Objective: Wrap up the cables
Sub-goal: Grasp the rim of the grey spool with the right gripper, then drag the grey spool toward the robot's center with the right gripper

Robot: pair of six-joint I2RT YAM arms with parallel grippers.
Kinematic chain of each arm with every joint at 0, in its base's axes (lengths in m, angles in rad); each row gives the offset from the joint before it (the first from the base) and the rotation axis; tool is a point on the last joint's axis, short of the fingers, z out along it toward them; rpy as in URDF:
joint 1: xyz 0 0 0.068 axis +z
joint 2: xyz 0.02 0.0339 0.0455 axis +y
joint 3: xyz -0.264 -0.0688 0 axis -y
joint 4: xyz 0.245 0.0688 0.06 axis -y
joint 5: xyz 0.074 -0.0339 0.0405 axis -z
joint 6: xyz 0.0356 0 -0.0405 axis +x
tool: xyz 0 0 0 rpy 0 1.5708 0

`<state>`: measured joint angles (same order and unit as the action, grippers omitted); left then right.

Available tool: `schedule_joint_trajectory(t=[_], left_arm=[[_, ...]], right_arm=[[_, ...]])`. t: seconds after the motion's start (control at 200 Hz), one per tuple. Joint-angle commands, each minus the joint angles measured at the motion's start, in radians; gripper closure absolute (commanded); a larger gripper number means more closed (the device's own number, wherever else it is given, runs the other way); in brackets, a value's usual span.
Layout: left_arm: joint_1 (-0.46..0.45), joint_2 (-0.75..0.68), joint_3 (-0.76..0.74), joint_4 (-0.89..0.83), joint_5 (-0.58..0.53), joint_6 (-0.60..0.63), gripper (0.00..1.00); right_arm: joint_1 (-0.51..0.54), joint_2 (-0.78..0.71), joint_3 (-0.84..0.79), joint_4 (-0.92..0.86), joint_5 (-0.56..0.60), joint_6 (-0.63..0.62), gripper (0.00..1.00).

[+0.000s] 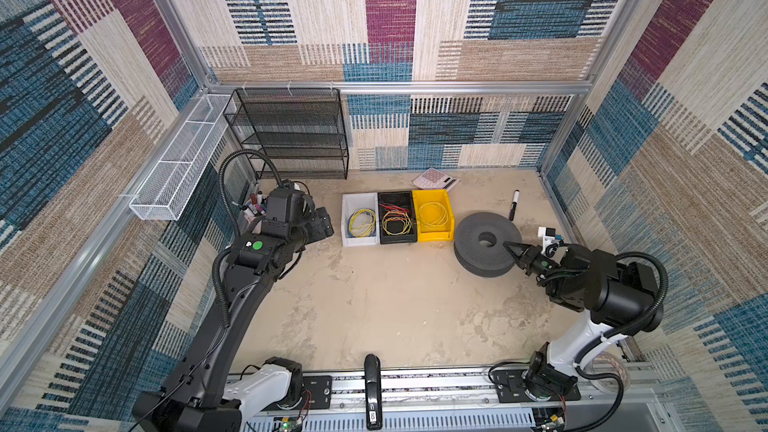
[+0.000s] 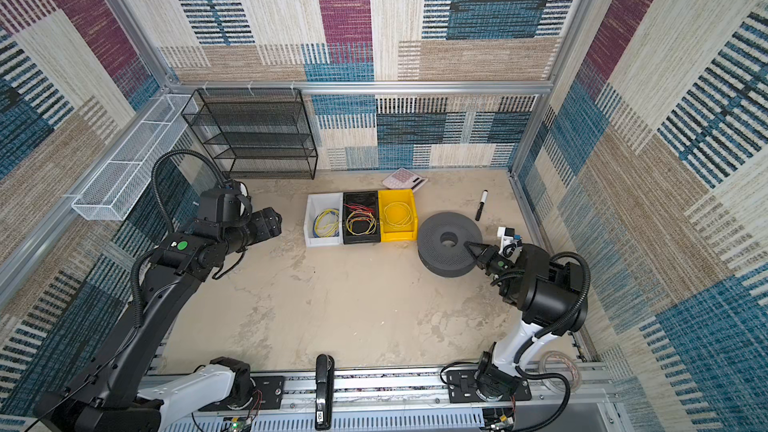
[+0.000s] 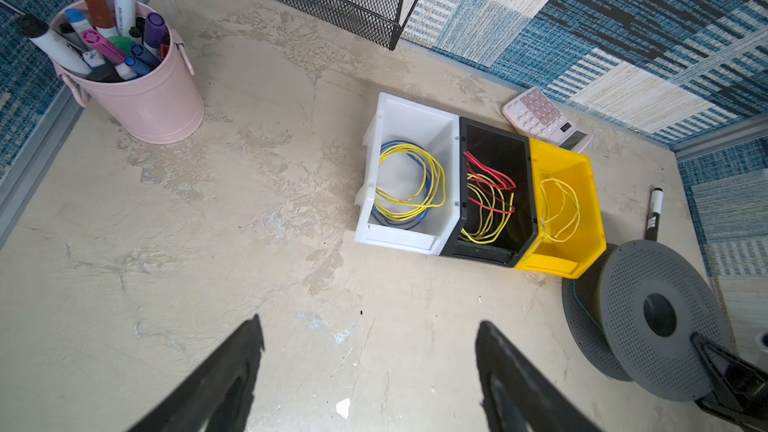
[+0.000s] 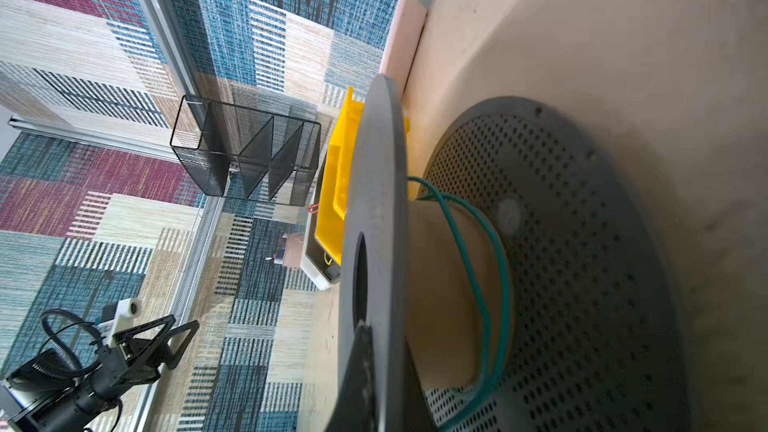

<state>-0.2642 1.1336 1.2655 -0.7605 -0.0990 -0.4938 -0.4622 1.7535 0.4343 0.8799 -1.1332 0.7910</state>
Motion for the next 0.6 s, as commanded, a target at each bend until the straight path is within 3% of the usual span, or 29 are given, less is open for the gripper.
schedule_joint_trajectory(t=[0.0,0.14,0.376,0.591], left_arm=[[-0.001,0.007,0.014,-0.017,0.017,-0.008,0.19],[-0.003,0.005,0.012,-0.017,0.025,-0.009,0.2],[-0.007,-0.011,0.008,-0.016,0.025,-0.019,0.21],[-0.01,-0.015,0.013,-0.016,0.011,-0.046,0.23]], right_arm=[[0.0,-0.02,-0.012,-0.018,0.084,-0.076,1.0],[-0.002,-0.143,-0.027,-0.03,0.083,-0.021,1.0],[-0.009,-0.444,0.061,-0.309,0.09,-0.024,1.0],[0.011,-0.57,0.129,-0.402,-0.019,0.045,1.0]])
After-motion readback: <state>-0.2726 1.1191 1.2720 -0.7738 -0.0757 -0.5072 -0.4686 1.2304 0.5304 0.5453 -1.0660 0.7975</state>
